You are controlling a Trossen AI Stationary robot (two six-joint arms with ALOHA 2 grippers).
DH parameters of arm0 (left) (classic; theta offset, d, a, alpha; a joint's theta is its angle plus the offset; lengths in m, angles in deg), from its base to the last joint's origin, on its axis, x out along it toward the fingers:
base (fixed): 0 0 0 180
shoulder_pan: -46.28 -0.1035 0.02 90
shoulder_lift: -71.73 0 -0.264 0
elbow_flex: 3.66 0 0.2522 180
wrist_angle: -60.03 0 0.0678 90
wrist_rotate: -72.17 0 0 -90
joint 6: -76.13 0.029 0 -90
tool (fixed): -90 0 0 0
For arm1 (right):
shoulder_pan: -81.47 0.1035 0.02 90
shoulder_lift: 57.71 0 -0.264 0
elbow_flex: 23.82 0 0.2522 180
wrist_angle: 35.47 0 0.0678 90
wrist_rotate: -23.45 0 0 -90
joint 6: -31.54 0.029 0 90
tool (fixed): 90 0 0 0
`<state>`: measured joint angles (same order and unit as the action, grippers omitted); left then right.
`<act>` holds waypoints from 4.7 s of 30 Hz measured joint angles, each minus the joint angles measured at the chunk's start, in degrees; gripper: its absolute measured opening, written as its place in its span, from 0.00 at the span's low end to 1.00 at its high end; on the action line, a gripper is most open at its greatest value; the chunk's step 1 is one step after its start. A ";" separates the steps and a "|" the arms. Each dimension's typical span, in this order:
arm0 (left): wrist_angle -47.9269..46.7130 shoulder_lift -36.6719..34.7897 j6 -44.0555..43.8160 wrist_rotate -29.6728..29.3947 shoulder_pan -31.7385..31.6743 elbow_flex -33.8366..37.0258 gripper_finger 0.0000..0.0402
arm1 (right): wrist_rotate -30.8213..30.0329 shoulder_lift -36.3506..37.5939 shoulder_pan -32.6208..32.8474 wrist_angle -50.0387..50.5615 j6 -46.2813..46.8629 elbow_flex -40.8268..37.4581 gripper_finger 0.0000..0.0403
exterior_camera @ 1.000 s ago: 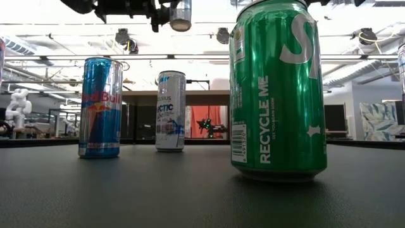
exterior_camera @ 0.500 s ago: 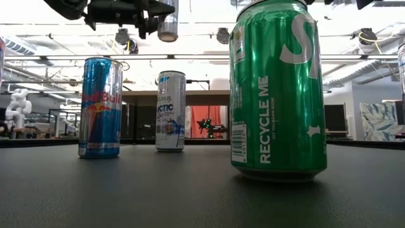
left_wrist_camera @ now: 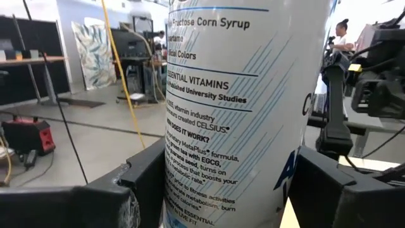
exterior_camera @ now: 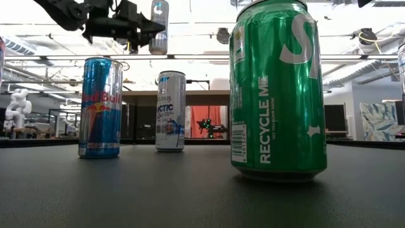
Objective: Place canned beverage on shelf
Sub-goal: Put the right white-blue soda can on the shelf
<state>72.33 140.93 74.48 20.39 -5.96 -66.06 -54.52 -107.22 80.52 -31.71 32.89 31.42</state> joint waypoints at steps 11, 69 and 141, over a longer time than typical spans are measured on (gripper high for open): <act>3.85 6.94 -0.86 3.71 -4.70 0.00 0.64 | -0.02 -3.48 -0.04 -0.12 -5.85 0.00 0.99; 21.63 15.08 -2.44 6.32 -9.89 9.75 0.64 | -10.58 -40.47 -11.08 -30.07 -3.34 18.49 0.99; 20.29 19.94 3.61 9.36 -14.24 9.62 0.64 | -5.70 -42.23 -11.80 -27.48 -4.16 18.99 0.99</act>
<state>92.62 160.87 78.09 29.74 -20.20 -56.45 -60.23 -149.45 68.72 -59.19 28.73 50.41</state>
